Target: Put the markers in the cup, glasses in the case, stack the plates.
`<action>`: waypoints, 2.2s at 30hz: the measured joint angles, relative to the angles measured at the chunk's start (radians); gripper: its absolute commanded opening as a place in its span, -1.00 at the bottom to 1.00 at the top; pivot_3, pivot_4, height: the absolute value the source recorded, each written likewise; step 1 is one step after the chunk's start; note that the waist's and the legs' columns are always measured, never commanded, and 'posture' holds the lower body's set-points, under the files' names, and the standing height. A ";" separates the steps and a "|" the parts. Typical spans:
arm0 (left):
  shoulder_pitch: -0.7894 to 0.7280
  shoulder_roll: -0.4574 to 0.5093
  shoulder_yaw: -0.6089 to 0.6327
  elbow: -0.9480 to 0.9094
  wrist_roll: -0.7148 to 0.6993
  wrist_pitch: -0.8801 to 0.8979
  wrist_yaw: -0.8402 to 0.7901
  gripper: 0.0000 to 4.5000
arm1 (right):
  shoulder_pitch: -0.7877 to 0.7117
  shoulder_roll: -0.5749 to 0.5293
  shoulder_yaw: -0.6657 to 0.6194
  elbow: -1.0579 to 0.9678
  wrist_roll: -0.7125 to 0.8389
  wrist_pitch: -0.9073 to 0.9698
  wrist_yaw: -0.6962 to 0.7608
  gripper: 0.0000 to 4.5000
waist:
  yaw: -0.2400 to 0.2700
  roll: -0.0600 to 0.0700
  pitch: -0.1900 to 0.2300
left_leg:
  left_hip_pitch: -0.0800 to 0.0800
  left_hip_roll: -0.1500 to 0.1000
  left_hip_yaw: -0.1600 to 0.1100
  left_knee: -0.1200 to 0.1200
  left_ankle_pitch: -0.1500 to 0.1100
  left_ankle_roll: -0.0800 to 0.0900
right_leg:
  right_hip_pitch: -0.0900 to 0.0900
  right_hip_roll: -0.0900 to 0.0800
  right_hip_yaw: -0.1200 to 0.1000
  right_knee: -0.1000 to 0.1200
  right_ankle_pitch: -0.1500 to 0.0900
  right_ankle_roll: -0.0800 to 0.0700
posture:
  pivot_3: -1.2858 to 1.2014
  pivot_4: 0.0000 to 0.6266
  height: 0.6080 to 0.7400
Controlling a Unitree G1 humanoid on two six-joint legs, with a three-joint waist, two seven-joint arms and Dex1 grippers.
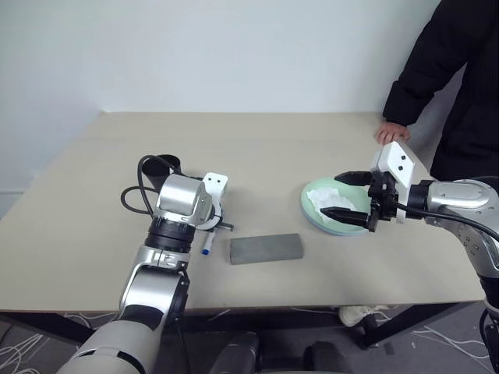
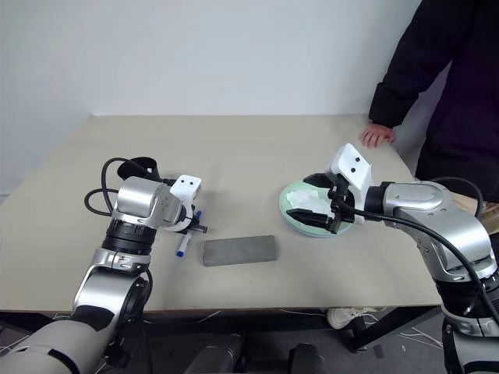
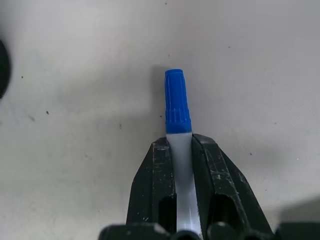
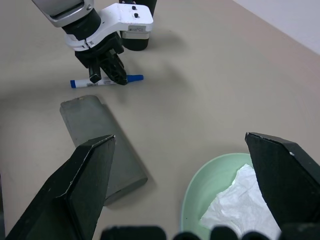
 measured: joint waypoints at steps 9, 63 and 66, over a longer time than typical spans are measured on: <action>-0.001 0.180 -0.072 -0.144 -0.008 -0.700 -0.337 -0.96 | -0.005 0.003 0.000 0.001 0.000 0.001 -0.003 1.00 | 0.006 0.000 0.000 | -0.002 0.000 0.002 -0.002 0.000 0.000 | -0.003 -0.001 0.002 -0.001 -0.001 -0.003 | 0.03 -1.00 0.80; 0.193 0.185 0.308 0.301 -0.035 -1.448 -0.244 0.99 | -0.026 0.010 0.005 -0.003 0.001 0.015 0.014 1.00 | 0.005 -0.001 -0.001 | -0.001 0.000 0.001 0.000 0.000 0.000 | -0.001 0.001 0.001 -0.001 0.001 0.001 | 0.03 -1.00 0.80; 0.237 0.238 0.308 0.229 -0.076 -1.376 -0.358 0.99 | -0.026 0.010 0.005 -0.004 0.001 0.015 0.013 1.00 | 0.004 -0.001 0.000 | -0.001 0.000 0.001 0.000 0.000 0.000 | -0.002 0.001 0.001 -0.001 0.001 0.000 | 0.03 -1.00 0.80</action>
